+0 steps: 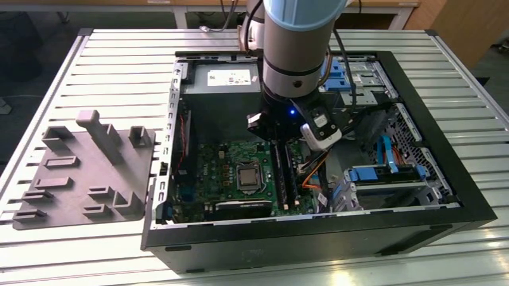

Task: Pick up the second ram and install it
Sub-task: 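Press down the second ram until it locks into place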

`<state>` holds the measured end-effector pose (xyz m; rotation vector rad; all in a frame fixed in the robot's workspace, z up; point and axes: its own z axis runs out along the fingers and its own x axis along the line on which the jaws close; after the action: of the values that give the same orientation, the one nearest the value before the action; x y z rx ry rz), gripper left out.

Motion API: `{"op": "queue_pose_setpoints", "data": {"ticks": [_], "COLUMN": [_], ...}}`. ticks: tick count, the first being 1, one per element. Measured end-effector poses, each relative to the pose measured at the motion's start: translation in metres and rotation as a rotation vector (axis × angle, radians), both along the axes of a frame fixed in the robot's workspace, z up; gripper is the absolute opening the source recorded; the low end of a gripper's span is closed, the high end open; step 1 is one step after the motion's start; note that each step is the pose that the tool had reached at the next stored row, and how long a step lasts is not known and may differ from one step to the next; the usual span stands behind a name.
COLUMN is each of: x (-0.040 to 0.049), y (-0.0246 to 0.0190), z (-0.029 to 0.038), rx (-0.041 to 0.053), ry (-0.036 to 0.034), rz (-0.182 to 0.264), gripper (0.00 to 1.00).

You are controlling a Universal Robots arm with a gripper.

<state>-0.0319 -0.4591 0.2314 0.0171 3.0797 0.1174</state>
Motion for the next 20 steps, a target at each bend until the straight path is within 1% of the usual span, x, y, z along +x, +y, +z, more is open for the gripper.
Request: {"op": "queue_pose_setpoints", "data": {"ticks": [4,12,20], "x": [0.0,-0.0005,-0.0006], "y": [0.0001,0.0027,0.003], "z": [-0.0004,-0.0021,-0.0037], "rx": [-0.0001,0.0005,0.0003], "ry": [0.0,-0.0001,0.0], "rz": [0.0,0.0,0.0], "gripper": [0.11,0.11,0.11]}}
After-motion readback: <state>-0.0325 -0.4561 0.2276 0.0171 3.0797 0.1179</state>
